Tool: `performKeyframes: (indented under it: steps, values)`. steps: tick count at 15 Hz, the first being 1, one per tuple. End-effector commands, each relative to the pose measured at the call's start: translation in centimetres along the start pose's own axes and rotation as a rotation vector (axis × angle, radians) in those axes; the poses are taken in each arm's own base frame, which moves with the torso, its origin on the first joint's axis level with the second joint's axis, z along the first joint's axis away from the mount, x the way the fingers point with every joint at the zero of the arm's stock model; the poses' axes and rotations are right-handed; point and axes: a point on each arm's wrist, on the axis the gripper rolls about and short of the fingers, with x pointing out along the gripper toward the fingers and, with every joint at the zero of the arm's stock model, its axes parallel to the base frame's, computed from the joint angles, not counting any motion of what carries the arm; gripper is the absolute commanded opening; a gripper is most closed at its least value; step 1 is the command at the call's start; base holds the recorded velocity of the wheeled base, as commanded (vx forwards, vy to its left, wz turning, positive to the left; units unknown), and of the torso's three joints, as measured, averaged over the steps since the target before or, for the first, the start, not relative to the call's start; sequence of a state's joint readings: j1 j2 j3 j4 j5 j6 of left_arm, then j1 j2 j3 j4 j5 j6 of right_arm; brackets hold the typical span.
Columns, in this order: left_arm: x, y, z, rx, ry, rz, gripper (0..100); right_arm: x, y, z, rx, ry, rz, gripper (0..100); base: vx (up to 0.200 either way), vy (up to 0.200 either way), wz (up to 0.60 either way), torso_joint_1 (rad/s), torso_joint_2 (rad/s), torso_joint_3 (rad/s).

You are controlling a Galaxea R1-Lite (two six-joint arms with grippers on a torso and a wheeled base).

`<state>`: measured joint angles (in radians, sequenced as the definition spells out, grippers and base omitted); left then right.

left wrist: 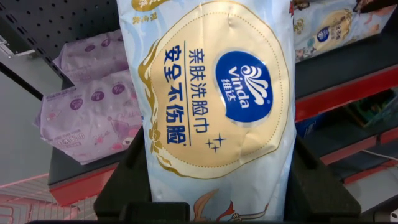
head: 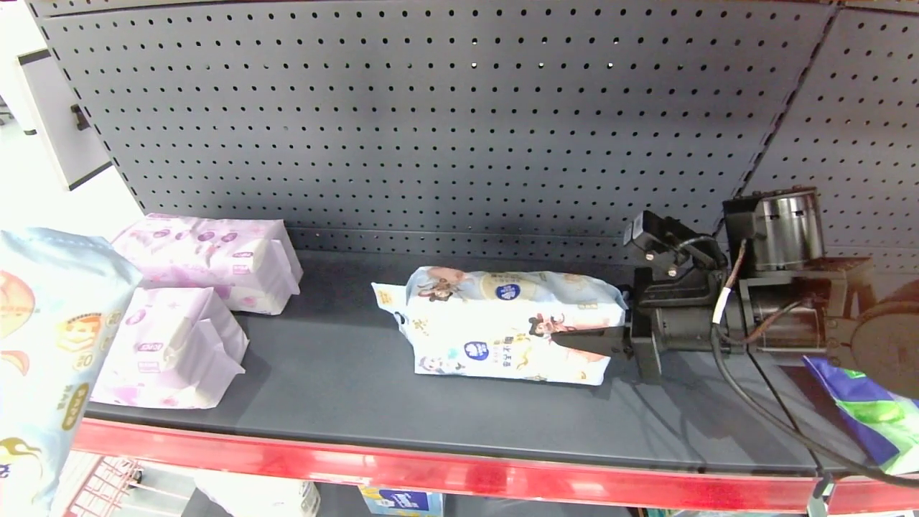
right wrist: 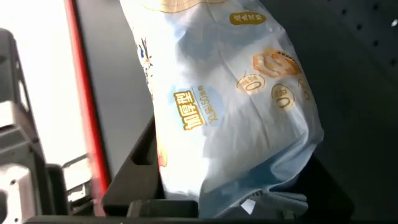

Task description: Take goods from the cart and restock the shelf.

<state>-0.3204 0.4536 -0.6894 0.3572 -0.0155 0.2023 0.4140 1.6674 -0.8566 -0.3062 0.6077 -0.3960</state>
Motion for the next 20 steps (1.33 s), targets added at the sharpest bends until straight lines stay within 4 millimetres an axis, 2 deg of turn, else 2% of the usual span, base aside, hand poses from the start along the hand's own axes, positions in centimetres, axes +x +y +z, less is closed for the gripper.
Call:
performKeyframes:
  steps: [1, 7, 11, 15, 20]
  values:
    - [0.0, 0.0, 0.0, 0.0, 0.001, 0.0, 0, -1.1, 1.1, -0.3, -0.003, 0.003, -0.002, 0, 0.0, 0.0, 0.0, 0.0, 0.0, 0.0]
    - [0.1, 0.0, -0.1, 0.0, 0.006, -0.014, 0, -0.6, 3.1, -2.8, -0.068, 0.012, 0.038, 0, 0.0, 0.0, 0.0, 0.0, 0.0, 0.0]
    - [0.2, 0.0, 0.0, -0.002, 0.006, -0.015, 0, -0.7, 4.9, -3.1, -0.084, 0.003, 0.081, 0, 0.0, 0.0, 0.0, 0.0, 0.0, 0.0]
    - [0.3, 0.0, 0.0, -0.002, 0.009, -0.022, 0, -1.5, 5.7, -2.7, -0.096, -0.014, 0.085, 0, 0.0, 0.0, 0.0, 0.0, 0.0, 0.0]
    - [0.3, 0.0, 0.0, -0.002, 0.009, -0.024, 0, -1.9, 6.3, -3.5, -0.086, 0.003, 0.097, 0, 0.0, 0.0, 0.0, 0.0, 0.0, 0.0]
